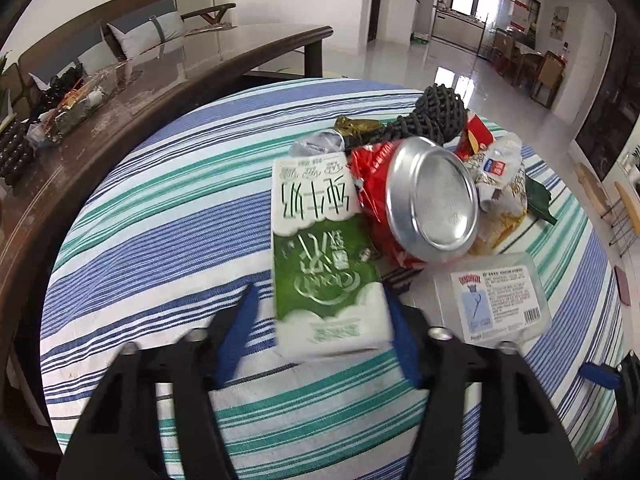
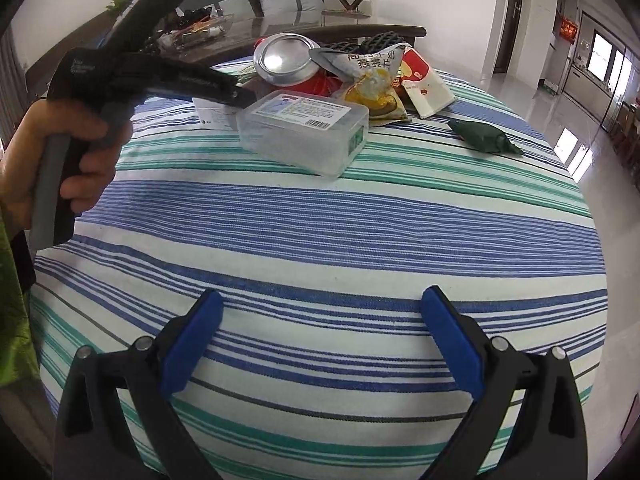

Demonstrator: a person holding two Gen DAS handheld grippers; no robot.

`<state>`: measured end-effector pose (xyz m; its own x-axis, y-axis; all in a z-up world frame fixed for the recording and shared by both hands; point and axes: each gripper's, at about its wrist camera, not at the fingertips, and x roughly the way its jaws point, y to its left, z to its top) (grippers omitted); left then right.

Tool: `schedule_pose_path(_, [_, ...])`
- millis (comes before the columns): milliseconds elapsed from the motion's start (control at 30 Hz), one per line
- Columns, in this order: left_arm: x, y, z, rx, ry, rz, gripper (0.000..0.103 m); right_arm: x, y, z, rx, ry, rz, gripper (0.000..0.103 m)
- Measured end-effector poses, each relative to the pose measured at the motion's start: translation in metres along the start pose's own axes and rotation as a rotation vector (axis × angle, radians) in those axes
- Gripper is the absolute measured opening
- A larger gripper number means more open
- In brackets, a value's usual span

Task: Collect trash
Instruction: 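Grasp the green milk carton with the left tool while the right tool grasps the clear plastic box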

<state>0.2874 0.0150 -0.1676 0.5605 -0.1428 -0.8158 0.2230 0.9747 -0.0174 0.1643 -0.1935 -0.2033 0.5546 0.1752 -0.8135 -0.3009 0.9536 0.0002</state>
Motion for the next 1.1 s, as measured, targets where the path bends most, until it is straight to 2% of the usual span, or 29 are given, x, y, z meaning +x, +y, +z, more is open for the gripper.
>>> schedule_pose_path(100, [-0.01,0.001,-0.007,0.008,-0.005,0.028,0.048,0.002,-0.002,0.003,-0.013,0.008,0.042,0.098])
schedule_pose_path(200, [-0.035,0.01,-0.03,-0.05,0.014,0.012,0.048,0.011,-0.007,0.019,-0.113,0.016,0.112,0.097])
schedule_pose_path(300, [-0.057,0.01,-0.068,-0.046,0.022,-0.003,0.048,0.022,-0.019,0.054,-0.191,-0.016,0.141,0.097])
schedule_pose_path(367, [-0.065,0.007,-0.09,-0.01,0.021,0.013,0.048,0.042,-0.023,0.08,-0.22,0.037,0.194,0.098])
schedule_pose_path(400, [-0.069,0.005,-0.097,-0.001,0.018,0.015,0.048,0.053,-0.024,0.093,-0.236,0.064,0.193,0.098])
schedule_pose_path(500, [-0.074,0.008,-0.103,-0.029,0.016,-0.036,0.048,0.073,-0.02,0.122,-0.268,0.099,0.224,0.098])
schedule_pose_path(600, [-0.069,0.012,-0.1,-0.048,0.023,-0.032,0.055,0.082,-0.016,0.135,-0.286,0.127,0.275,0.097])
schedule_pose_path(667, [-0.067,0.012,-0.098,-0.047,0.022,-0.021,0.063,0.08,-0.013,0.135,-0.306,0.13,0.284,0.095])
schedule_pose_path(700, [-0.067,0.011,-0.099,-0.042,0.02,-0.016,0.065,0.075,-0.011,0.132,-0.31,0.128,0.298,0.075])
schedule_pose_path(733, [-0.068,0.011,-0.098,-0.034,0.018,-0.012,0.069,0.072,-0.011,0.128,-0.308,0.127,0.293,0.073])
schedule_pose_path(867, [-0.07,0.003,-0.1,0.002,0.011,0.008,0.081,0.042,-0.017,0.095,-0.236,0.107,0.226,0.07])
schedule_pose_path(967, [-0.069,-0.002,-0.101,0.014,0.016,0.016,0.089,0.017,-0.03,0.066,-0.102,0.061,0.034,0.07])
schedule_pose_path(1000, [-0.067,-0.004,-0.101,0.015,0.022,0.016,0.089,0.01,-0.034,0.054,-0.039,0.057,0.003,0.07])
schedule_pose_path(1100, [-0.062,-0.01,-0.1,0.017,0.038,0.012,0.09,0.0,-0.029,0.029,0.045,0.035,0.044,0.07])
